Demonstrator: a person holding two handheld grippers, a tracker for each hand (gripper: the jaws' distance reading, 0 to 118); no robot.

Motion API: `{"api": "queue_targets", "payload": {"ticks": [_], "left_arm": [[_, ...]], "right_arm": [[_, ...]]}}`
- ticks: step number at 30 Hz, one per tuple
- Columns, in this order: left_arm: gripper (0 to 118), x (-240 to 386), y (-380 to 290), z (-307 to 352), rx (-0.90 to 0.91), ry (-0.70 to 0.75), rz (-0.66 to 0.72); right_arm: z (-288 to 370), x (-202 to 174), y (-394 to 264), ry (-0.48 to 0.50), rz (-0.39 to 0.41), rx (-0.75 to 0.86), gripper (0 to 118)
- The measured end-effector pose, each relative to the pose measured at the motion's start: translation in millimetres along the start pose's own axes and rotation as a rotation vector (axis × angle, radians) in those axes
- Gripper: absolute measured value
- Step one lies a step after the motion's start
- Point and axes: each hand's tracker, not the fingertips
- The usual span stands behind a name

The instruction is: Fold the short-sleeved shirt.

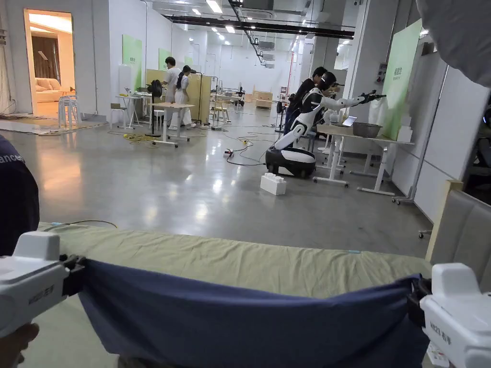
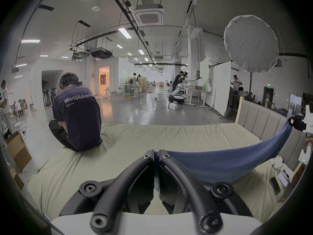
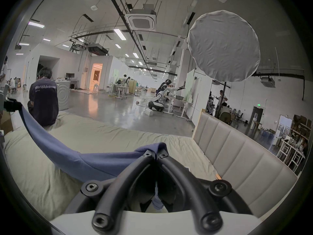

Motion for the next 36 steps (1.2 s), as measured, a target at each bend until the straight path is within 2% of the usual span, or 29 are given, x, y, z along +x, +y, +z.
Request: {"api": "queue_targets", "payload": {"ticks": [6,10,11,12,14,15,18,20,24,36], "left_arm": [[5,-7.9,-50.6,46.2,-0.026,-0.003,0.013],[5,-11.6,-91.2,70.1,-0.096,-0.002,0.038],[5,-13.0,-102.2,74.4,-0.122,-0.014,0.045],[5,-13.8,-113.7,77.2,-0.148,-0.01,0.049],[5,-13.9,-136.3,81.0,-0.217,-0.022,0.044],[5,-14.3,-146.3,81.2,-0.253,-0.02,0.05],[5,-15.0,-175.4,81.2,-0.341,-0.03,0.046],[5,-15.4,-193.6,78.3,-0.414,-0.036,0.023],[5,-17.9,-226.3,68.6,-0.554,-0.019,-0.002],[5,-29.5,-289.2,40.0,-0.739,-0.021,-0.022]], "right_arm": [[51.3,-7.2,-45.1,0.028,-0.026,-0.078,1],[74.5,-15.8,-77.7,0.037,0.014,-0.123,1],[78.2,-17.7,-90.1,0.051,-0.027,-0.182,1],[81.4,-18.8,-100.2,0.055,-0.012,-0.188,1],[86.0,-24.3,-125.4,0.094,-0.049,-0.286,1],[88.0,-26.9,-135.4,0.089,-0.02,-0.307,1],[90.8,-34.7,-171.2,0.133,-0.043,-0.425,1],[88.9,-41.4,-193.5,0.144,0.009,-0.501,1],[80.9,-49.3,-228.8,0.172,0.049,-0.636,1],[63.7,-69.1,-280.9,0.186,0.12,-0.79,1]]}}
